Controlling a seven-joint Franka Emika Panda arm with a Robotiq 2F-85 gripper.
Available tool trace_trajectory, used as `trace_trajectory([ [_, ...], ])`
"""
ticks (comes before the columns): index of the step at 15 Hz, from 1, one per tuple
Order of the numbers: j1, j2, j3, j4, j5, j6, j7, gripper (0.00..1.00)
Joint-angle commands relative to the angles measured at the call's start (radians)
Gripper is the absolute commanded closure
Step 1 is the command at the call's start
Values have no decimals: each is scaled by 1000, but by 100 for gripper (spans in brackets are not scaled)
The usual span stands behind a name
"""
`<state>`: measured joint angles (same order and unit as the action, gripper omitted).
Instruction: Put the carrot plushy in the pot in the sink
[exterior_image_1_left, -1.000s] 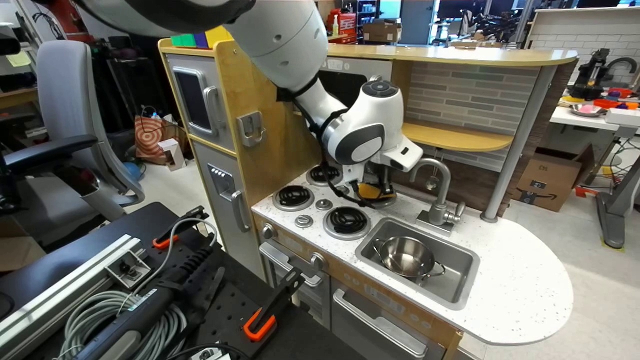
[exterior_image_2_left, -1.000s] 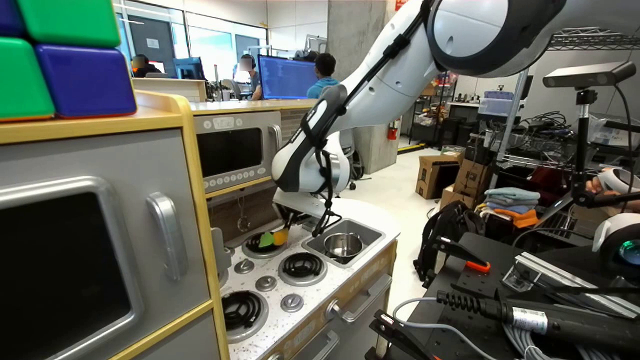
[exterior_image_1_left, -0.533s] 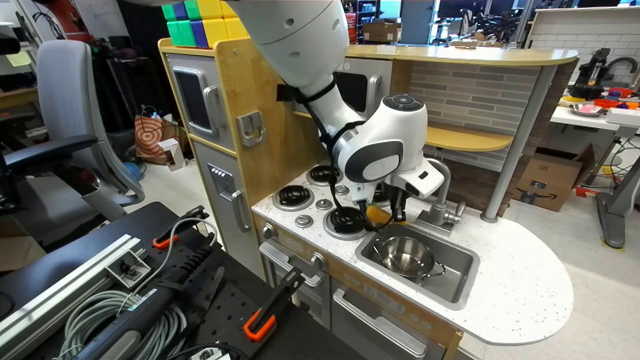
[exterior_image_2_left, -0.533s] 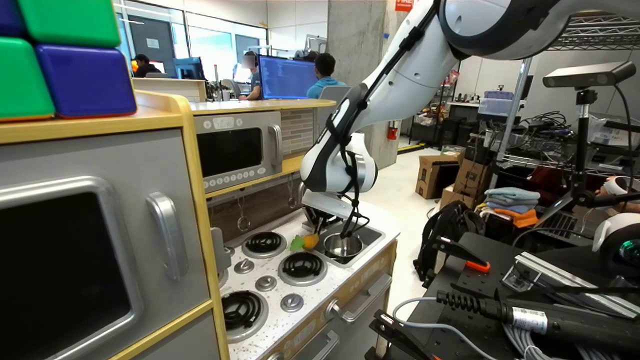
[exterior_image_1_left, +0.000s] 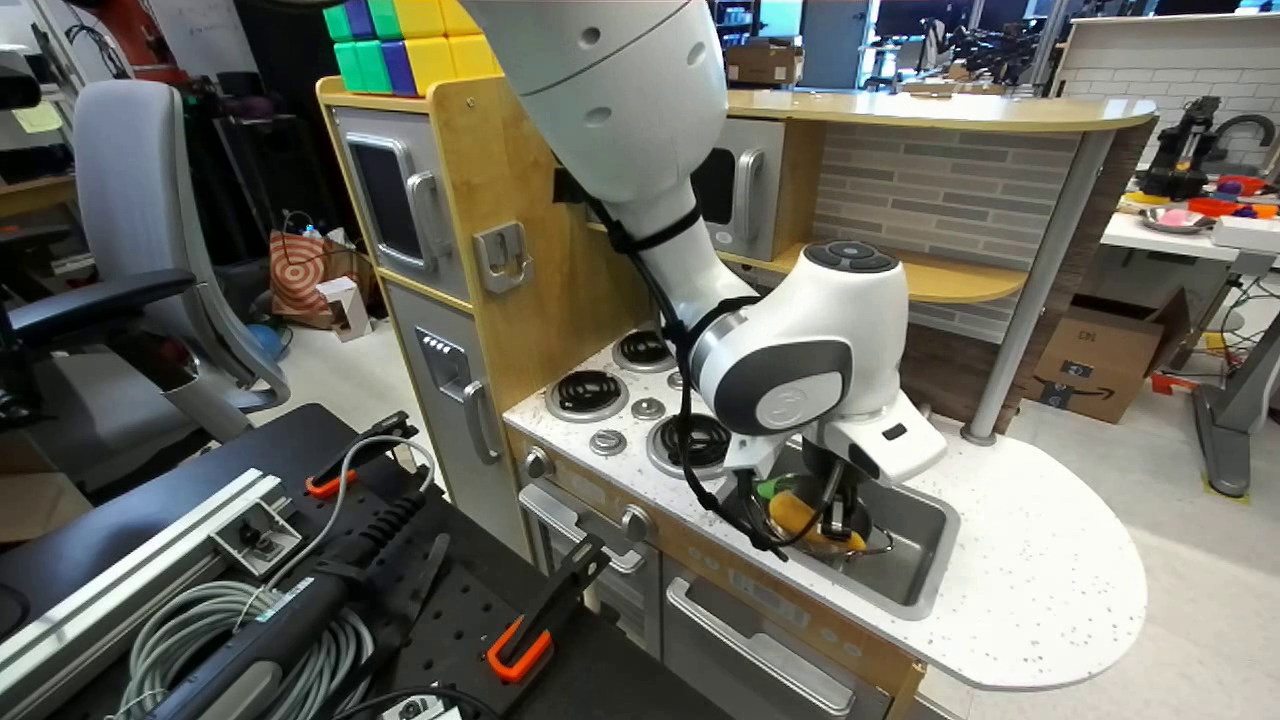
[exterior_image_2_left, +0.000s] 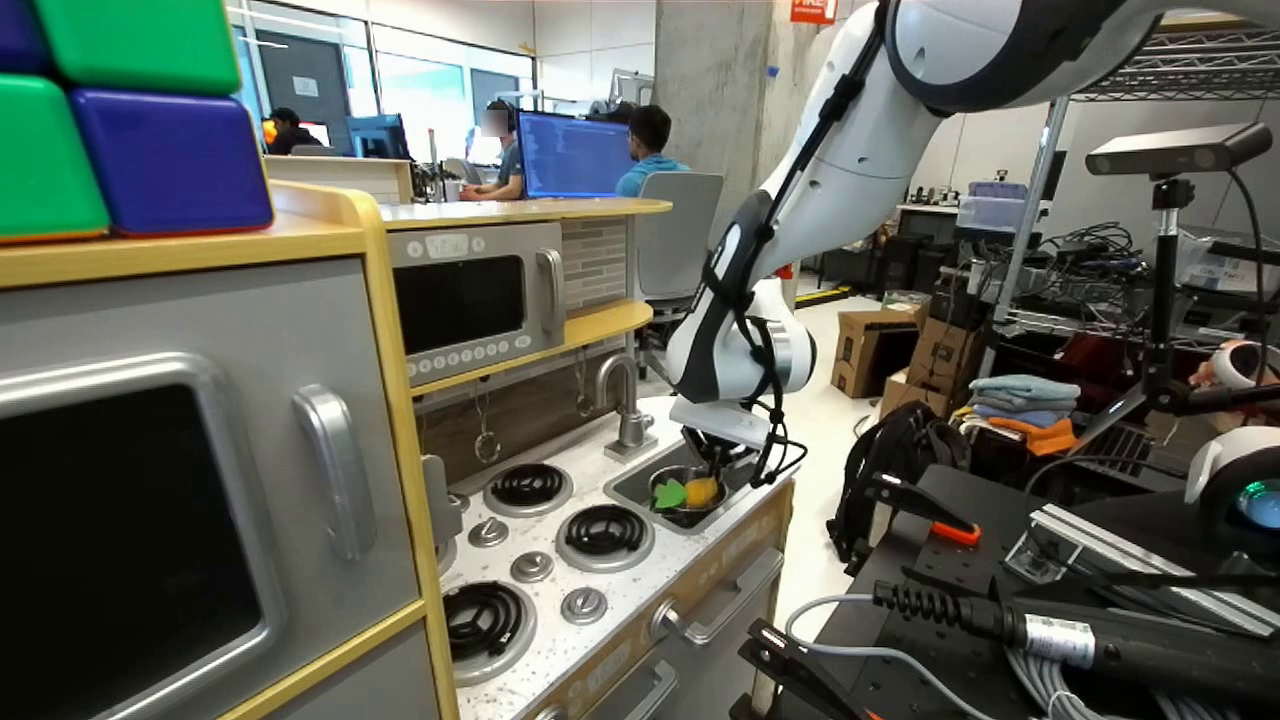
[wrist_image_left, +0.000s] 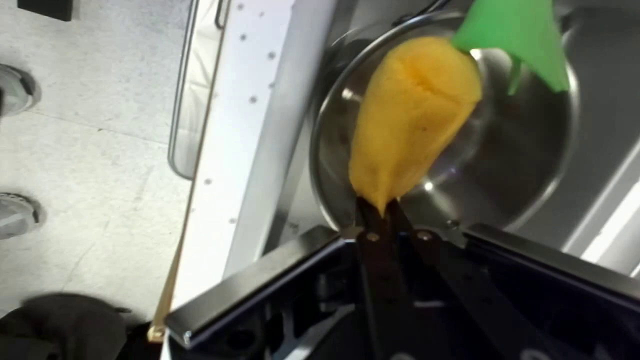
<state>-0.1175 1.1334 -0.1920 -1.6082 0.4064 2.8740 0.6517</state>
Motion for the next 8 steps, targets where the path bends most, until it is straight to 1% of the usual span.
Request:
trace_trajectory([
  [1, 17, -55, -43, -82, 11, 23, 46, 99],
  [3, 24, -63, -52, -93, 6, 29, 56, 99],
  [8, 29, -76, -44, -98, 6, 59, 66, 99],
])
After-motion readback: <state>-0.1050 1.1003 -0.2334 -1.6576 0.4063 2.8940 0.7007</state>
